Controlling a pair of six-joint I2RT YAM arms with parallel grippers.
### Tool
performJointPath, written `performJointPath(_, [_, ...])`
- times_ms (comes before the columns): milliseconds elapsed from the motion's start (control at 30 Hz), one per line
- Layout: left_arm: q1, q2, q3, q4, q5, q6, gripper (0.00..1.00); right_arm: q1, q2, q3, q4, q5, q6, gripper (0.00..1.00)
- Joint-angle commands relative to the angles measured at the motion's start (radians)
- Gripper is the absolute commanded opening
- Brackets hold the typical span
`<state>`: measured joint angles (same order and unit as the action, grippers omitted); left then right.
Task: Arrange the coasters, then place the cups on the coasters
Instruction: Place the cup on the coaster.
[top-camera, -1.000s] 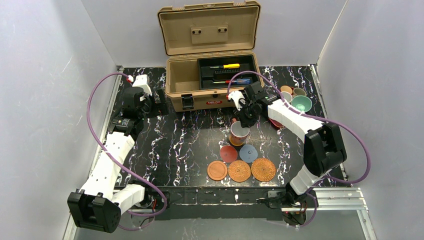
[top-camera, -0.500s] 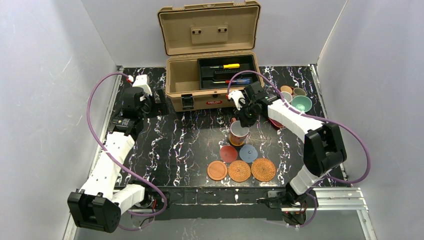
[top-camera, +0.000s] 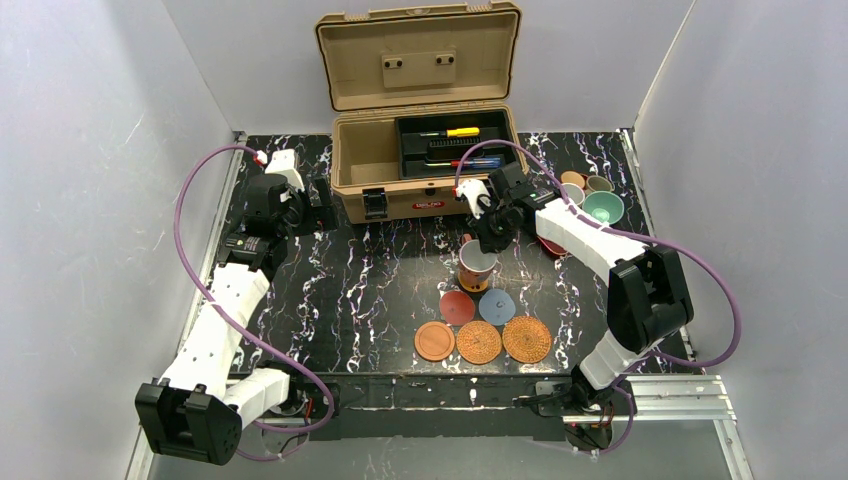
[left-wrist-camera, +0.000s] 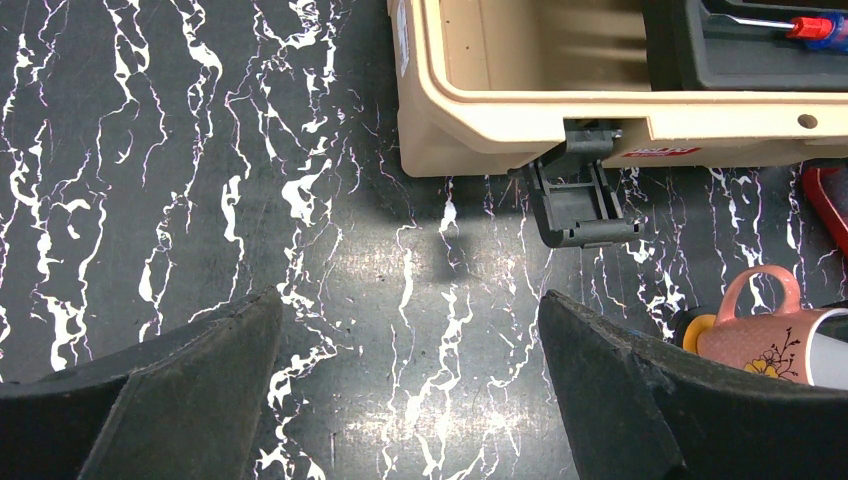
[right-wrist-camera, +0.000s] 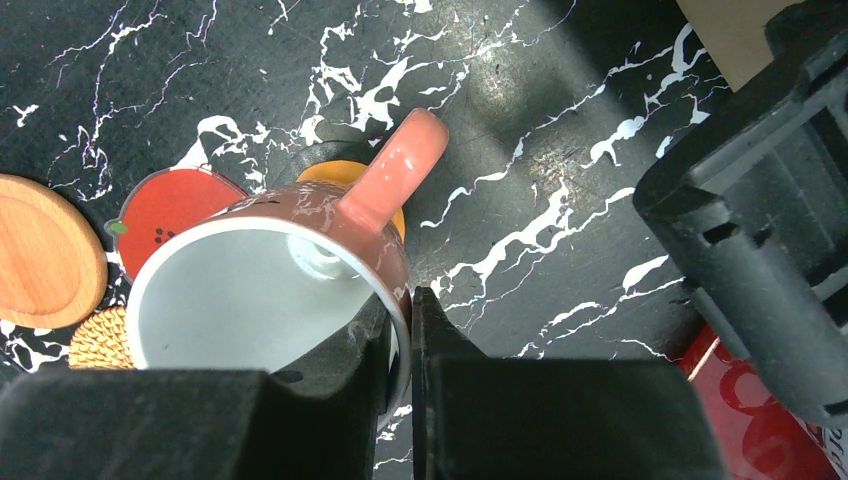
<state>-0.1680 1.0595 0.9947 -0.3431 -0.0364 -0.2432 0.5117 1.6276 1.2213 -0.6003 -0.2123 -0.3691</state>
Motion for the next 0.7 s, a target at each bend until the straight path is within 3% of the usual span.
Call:
performJointPath(0, [-0.007, 0.002, -0.004, 0.003, 0.009, 0.007, 0.98, 0.004, -0.018, 0.013, 0.043, -0.025, 0.016, 0.01])
performJointPath(367, [-0.007, 0.006, -0.004, 0.002, 0.009, 0.006, 0.98, 0.004, -0.016, -0.006, 0.053, -0.022, 0.03, 0.01])
performJointPath(667, [-0.007, 0.007, -0.002, 0.001, 0.009, 0.007, 0.98, 0.004, -0.015, -0.009, 0.057, -0.017, 0.04, 0.12])
